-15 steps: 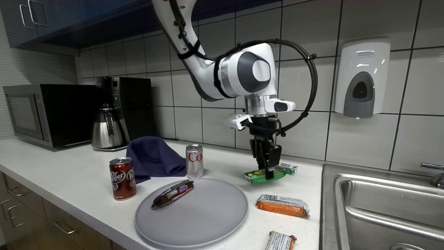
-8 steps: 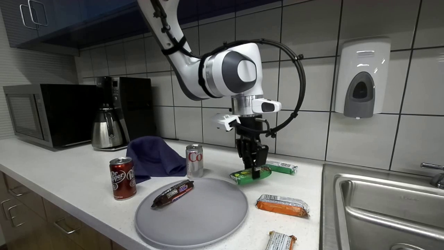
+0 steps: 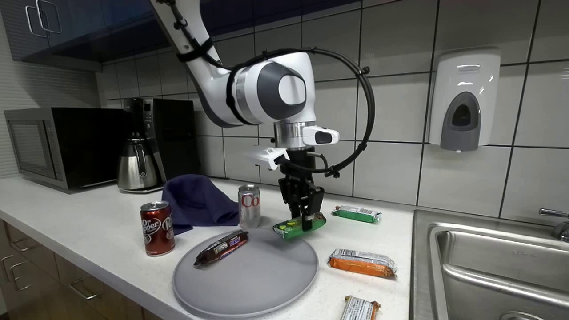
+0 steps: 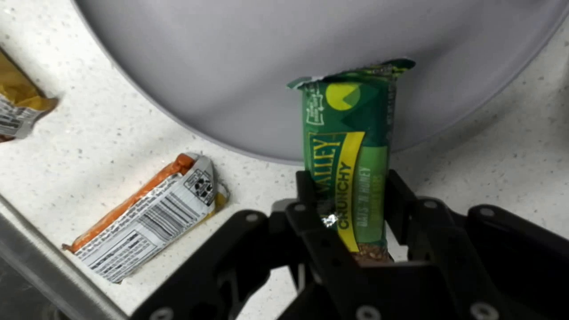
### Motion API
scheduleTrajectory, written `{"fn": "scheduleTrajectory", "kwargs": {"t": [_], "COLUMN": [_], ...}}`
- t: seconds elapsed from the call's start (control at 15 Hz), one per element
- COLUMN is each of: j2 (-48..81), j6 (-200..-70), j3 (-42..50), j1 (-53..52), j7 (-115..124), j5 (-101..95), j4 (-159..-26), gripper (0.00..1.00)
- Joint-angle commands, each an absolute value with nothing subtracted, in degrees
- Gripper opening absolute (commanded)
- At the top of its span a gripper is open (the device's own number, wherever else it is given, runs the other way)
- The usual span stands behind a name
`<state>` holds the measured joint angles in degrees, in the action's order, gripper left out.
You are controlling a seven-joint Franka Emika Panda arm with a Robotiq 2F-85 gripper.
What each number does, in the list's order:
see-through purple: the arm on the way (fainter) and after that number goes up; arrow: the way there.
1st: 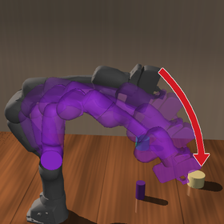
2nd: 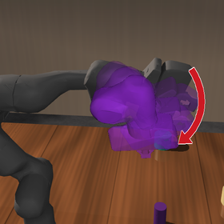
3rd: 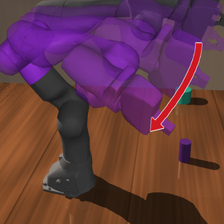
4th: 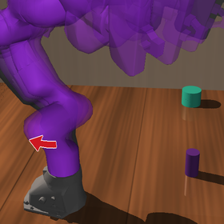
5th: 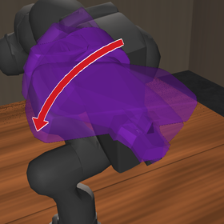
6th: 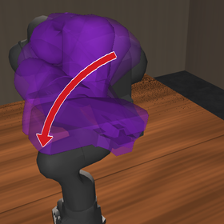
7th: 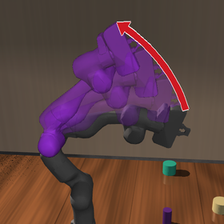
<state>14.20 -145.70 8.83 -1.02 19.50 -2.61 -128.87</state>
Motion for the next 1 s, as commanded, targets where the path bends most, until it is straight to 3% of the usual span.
{"fn": "scheduleTrajectory", "kwargs": {"t": [0.0, 0.93], "j2": [8.8, 2.0], "j6": [-147.1, -148.9], "j3": [7.3, 3.1], "j1": [-0.5, -0.9], "j7": [16.5, 12.5], "j5": [-3.1, -3.8], "j4": [-133.9, -142.8], "gripper": [0.16, 0.16]}}
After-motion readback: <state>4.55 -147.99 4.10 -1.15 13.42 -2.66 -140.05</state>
